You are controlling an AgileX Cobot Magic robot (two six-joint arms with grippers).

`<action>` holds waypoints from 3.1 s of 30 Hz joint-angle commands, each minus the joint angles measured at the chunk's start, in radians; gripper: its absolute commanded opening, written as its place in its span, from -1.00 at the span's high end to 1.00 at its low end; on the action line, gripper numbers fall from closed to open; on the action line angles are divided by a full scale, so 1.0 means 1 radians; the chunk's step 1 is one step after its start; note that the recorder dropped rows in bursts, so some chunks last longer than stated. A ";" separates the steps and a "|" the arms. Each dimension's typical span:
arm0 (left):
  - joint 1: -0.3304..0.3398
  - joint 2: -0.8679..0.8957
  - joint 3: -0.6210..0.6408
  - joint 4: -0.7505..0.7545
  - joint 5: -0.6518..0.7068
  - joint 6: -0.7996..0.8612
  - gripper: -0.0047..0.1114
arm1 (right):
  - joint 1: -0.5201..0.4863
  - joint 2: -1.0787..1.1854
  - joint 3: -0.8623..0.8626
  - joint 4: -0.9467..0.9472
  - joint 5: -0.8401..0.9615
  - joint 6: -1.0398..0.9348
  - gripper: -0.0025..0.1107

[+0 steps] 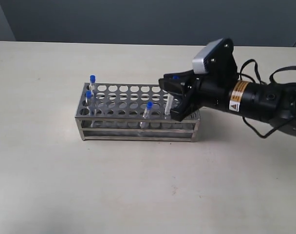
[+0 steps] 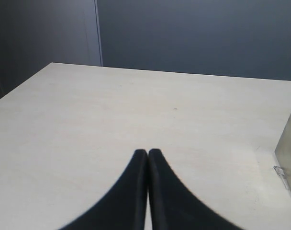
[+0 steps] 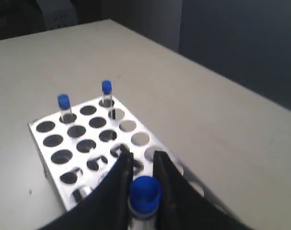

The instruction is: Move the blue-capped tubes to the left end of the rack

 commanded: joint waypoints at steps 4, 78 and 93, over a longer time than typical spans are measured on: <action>-0.003 -0.004 -0.001 0.003 0.002 -0.002 0.90 | 0.009 -0.099 -0.140 -0.035 0.023 0.095 0.96; -0.003 -0.004 -0.001 0.000 0.002 -0.002 0.90 | 0.357 0.454 -0.738 -0.192 0.410 0.263 0.95; -0.003 -0.004 -0.001 0.000 0.002 -0.002 0.90 | 0.357 0.404 -0.738 -0.190 0.437 0.275 0.32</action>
